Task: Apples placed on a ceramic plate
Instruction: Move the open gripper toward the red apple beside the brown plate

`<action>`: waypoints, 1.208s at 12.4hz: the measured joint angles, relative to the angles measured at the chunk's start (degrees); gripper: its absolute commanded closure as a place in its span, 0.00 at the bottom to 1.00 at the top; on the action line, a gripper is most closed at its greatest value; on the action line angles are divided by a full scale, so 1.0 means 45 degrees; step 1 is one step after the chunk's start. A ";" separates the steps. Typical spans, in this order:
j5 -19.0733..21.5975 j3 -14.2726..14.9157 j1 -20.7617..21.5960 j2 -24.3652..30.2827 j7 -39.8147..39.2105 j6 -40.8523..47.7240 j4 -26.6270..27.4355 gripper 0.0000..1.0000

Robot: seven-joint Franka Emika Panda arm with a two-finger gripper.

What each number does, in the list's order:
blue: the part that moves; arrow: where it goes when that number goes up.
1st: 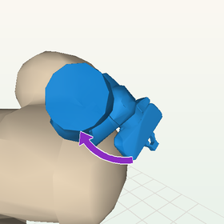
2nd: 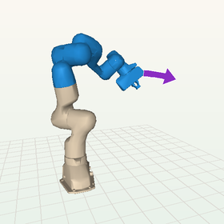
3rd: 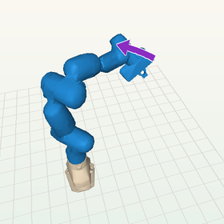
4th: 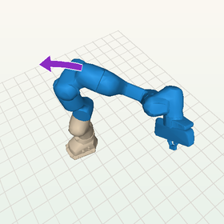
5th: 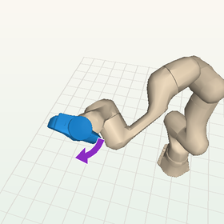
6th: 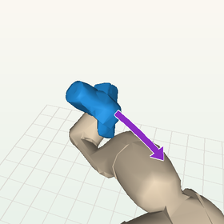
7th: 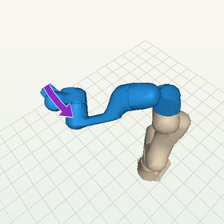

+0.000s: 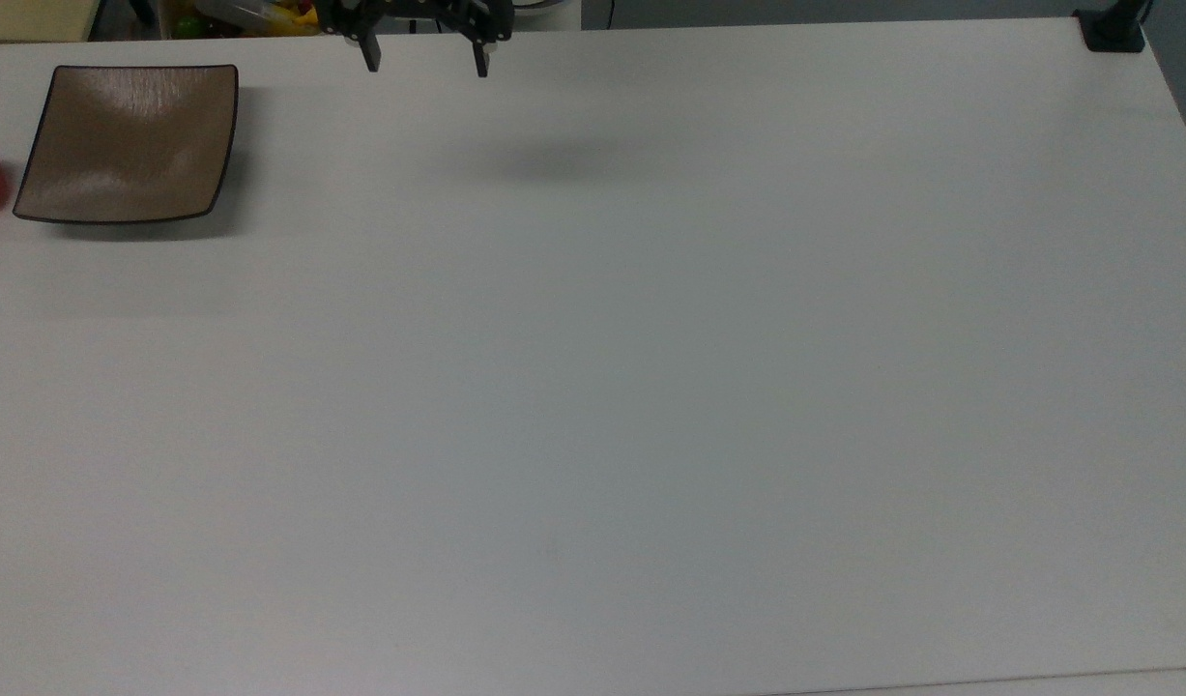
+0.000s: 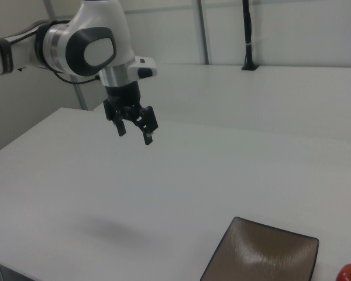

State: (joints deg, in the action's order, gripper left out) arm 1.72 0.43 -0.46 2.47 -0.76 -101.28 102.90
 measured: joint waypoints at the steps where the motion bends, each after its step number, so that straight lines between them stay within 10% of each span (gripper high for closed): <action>1: -0.0002 0.0187 -0.0222 0.0041 0.0000 -0.0002 -0.0052 0.00; 7: -0.0010 0.2918 -0.1498 -0.0256 0.0042 -0.2111 -0.0127 0.00; 15: 0.0089 0.3255 -0.4685 -0.2704 0.2110 -0.5487 -0.0573 0.00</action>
State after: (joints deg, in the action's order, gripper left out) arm 2.12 15.08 -21.54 -9.70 8.73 -125.98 100.33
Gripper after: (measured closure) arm 0.000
